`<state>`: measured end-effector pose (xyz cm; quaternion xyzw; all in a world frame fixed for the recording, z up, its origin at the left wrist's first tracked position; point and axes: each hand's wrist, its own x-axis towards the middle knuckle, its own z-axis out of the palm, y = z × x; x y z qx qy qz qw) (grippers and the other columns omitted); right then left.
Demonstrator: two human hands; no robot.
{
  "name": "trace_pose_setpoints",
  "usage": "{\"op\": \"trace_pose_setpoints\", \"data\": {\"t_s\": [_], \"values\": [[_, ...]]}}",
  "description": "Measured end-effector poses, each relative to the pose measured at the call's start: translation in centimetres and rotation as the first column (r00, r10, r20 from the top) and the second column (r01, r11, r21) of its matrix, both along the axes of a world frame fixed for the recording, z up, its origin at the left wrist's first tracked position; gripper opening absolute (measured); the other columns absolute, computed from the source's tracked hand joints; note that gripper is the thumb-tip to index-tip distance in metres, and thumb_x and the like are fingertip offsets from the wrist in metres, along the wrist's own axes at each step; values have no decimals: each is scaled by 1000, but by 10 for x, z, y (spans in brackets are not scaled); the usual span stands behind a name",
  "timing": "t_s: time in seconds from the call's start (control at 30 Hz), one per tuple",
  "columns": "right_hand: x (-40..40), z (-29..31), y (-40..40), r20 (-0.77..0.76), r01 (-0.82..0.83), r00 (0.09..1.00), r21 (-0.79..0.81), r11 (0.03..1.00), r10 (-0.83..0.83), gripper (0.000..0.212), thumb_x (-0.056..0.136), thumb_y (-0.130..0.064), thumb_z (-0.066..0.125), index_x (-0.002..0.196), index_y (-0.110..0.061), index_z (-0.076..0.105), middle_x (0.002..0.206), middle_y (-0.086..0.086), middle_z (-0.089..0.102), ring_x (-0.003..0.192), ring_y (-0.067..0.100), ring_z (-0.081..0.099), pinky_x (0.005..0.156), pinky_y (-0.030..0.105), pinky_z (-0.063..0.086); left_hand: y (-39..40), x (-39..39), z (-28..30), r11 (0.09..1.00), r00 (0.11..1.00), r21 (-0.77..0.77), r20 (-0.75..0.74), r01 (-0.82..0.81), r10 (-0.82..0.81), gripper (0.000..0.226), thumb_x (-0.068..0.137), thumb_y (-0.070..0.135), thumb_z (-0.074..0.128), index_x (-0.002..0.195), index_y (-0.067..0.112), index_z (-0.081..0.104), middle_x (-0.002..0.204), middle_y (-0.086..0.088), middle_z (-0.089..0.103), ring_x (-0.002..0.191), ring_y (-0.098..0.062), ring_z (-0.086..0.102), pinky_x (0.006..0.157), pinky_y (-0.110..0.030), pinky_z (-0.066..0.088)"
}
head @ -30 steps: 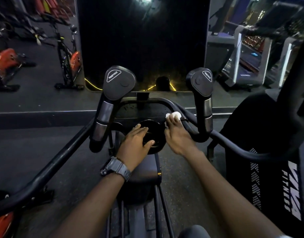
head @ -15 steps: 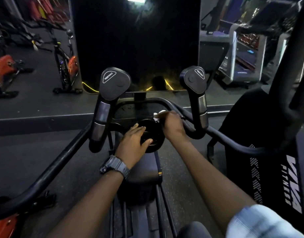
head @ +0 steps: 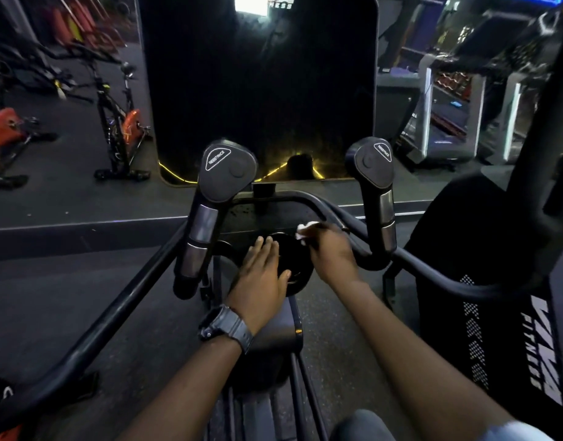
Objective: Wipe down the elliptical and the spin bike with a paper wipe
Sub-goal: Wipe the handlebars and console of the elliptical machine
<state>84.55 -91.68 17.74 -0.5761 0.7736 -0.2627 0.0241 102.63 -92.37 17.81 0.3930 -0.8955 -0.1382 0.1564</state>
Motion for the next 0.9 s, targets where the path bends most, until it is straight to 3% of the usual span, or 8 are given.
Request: {"op": "trace_pose_setpoints", "data": {"t_s": [0.1, 0.17, 0.27, 0.33, 0.4, 0.57, 0.73, 0.9], "values": [[-12, 9, -12, 40, 144, 989, -38, 989, -143, 17, 92, -14, 53, 98, -20, 68, 99, 2, 65, 96, 18, 61, 77, 20, 40, -6, -7, 2, 1000, 990, -20, 138, -21, 23, 69, 102, 36, 30, 154, 0, 2, 164, -17, -3, 152, -25, -8, 124, -37, -3], [2, 13, -19, 49, 50, 997, 48, 998, -52, 26, 91, -5, 51, 110, -12, 68, 112, 8, 64, 106, 24, 57, 87, 27, 42, -12, -10, 2, 1000, 983, -10, 183, -28, 29, 75, 96, 41, 22, 154, -2, 2, 163, -19, -4, 152, -27, -8, 124, -39, -1], [17, 9, -5, -83, -119, 989, 40, 992, 122, 32, 95, -14, 48, 123, -13, 63, 120, 8, 66, 111, 25, 60, 91, 31, 46, -13, -8, 1, 999, 981, -52, 195, -10, 20, 89, 80, 47, -2, 154, -3, 5, 163, -21, -1, 152, -27, -5, 124, -40, -4], [-3, 1, -2, -190, -29, 981, 31, 999, 34, 41, 95, -20, 43, 134, -12, 56, 130, 9, 61, 124, 24, 54, 104, 34, 41, -11, -8, -1, 998, 977, -59, 212, 1, 12, 96, 74, 48, -9, 154, -3, 6, 163, -21, -1, 152, -28, -5, 124, -39, -5], [-20, -3, -13, -295, 86, 955, 181, 980, -29, 52, 97, -32, 30, 143, -12, 42, 148, 11, 42, 140, 27, 34, 115, 43, 26, -12, -8, -3, 998, 976, -65, 218, -13, 27, 93, 77, 48, -5, 153, -5, 12, 162, -23, 5, 152, -30, 2, 124, -41, 0], [25, 10, -17, -234, -119, 956, 239, 964, 176, 49, 104, -32, 24, 146, -10, 36, 156, 10, 29, 145, 23, 23, 116, 41, 16, -15, -9, -8, 997, 987, -83, 160, 1, 12, 72, 84, 38, 30, 130, -13, 53, 140, -32, 49, 132, -40, 49, 109, -54, 41], [-13, 4, -10, -310, 118, 950, 297, 948, -22, 52, 102, -33, 25, 150, -12, 28, 161, 7, 12, 149, 23, 9, 117, 48, 13, -14, -12, -11, 994, 979, -105, 204, 31, -8, 71, 85, 37, 32, 128, -16, 54, 138, -36, 49, 131, -45, 49, 103, -58, 44], [12, 14, -39, -274, -89, 943, 344, 935, 191, 51, 102, -36, 22, 146, -13, 32, 157, 11, 26, 145, 23, 24, 116, 45, 23, -19, -9, -11, 991, 968, -122, 250, 47, -15, 71, 85, 37, 31, 125, -16, 56, 135, -35, 51, 128, -44, 51, 101, -58, 46]]}}
